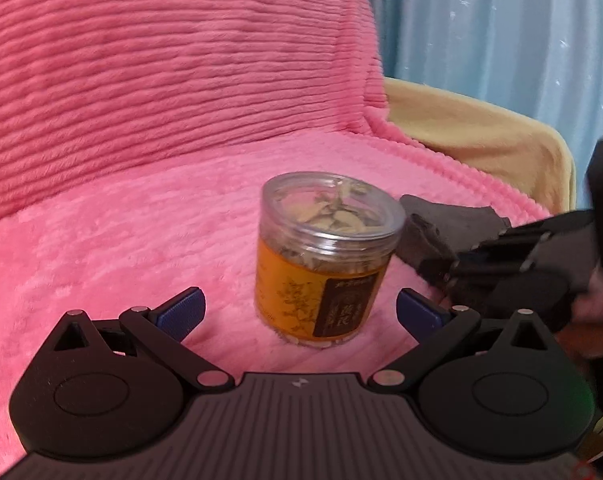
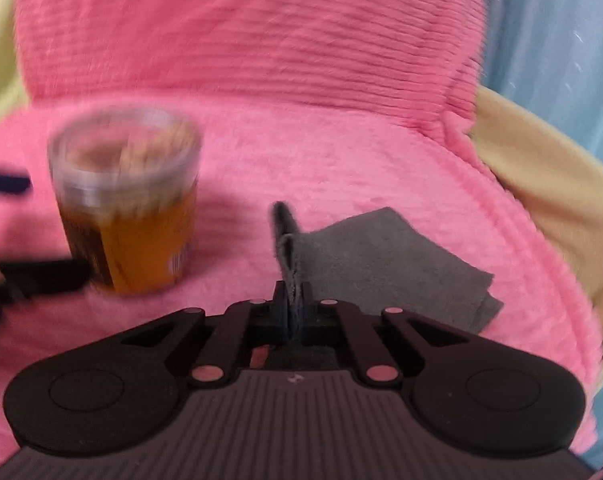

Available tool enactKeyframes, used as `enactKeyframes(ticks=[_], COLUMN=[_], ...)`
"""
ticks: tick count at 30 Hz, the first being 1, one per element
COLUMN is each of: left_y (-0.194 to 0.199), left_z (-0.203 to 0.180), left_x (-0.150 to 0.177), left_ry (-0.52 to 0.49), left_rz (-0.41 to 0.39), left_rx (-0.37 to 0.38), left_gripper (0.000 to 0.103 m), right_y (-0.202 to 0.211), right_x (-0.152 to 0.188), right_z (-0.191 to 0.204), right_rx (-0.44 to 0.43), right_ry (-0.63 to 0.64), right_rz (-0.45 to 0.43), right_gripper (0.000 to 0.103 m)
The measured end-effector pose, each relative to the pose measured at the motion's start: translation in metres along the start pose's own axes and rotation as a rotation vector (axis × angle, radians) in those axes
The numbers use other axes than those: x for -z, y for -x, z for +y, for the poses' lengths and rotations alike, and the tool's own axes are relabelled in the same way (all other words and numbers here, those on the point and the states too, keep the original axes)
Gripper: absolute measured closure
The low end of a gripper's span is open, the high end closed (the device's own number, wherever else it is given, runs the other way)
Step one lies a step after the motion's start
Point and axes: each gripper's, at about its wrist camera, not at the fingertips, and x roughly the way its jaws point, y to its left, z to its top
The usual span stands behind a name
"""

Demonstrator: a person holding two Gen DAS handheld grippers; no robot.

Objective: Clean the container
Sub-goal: 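Grasp the grey cloth with the right gripper while the left gripper approaches the jar, then grasp the clear orange-labelled jar with the left gripper and lift it, then wipe the jar rim with the cloth in the right gripper while the left gripper holds the jar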

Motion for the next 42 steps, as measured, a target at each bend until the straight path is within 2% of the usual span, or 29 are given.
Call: enactKeyframes(ticks=[3, 7, 11, 15, 18, 21, 25, 27, 28, 34, 42], left_y=[-0.007, -0.017, -0.028, -0.037, -0.039, -0.036, -0.033, -0.033, -0.032, -0.033, -0.035], left_z=[-0.001, -0.001, -0.001, -0.004, -0.009, -0.015, -0.027, -0.034, -0.036, -0.034, -0.035], left_x=[-0.003, -0.006, -0.01, -0.013, -0.014, -0.012, -0.007, -0.004, -0.003, -0.001, 0.002], left_ry=[-0.02, -0.045, -0.072, -0.102, -0.125, -0.144, -0.192, -0.225, -0.23, -0.216, -0.238], left_rz=[0.001, -0.001, 0.0, 0.007, 0.005, 0.004, 0.003, -0.003, -0.004, -0.003, 0.007], left_rx=[0.007, 0.019, 0.044, 0.062, 0.054, 0.097, 0.178, 0.191, 0.194, 0.2, 0.194], left_gripper=[0.001, 0.002, 0.004, 0.017, 0.017, 0.018, 0.018, 0.018, 0.018, 0.018, 0.018], right_y=[0.016, 0.018, 0.016, 0.018, 0.026, 0.037, 0.048, 0.043, 0.039, 0.02, 0.025], right_x=[0.002, 0.008, 0.008, 0.003, 0.0, -0.003, -0.008, -0.009, -0.01, -0.016, 0.0], right_z=[-0.018, -0.042, -0.049, -0.052, -0.057, -0.069, -0.074, -0.073, -0.072, -0.064, -0.067], right_rx=[-0.033, -0.083, -0.121, -0.131, -0.142, -0.203, -0.355, -0.465, -0.494, -0.515, -0.713], right_ry=[-0.109, -0.244, -0.299, -0.317, -0.351, -0.434, -0.459, -0.48, -0.492, -0.418, -0.446], right_rz=[-0.056, -0.063, -0.068, -0.099, -0.134, -0.203, -0.285, -0.27, -0.256, -0.177, -0.115], right_gripper=[0.102, 0.102, 0.102, 0.101, 0.101, 0.1, 0.1, 0.1, 0.1, 0.1, 0.1])
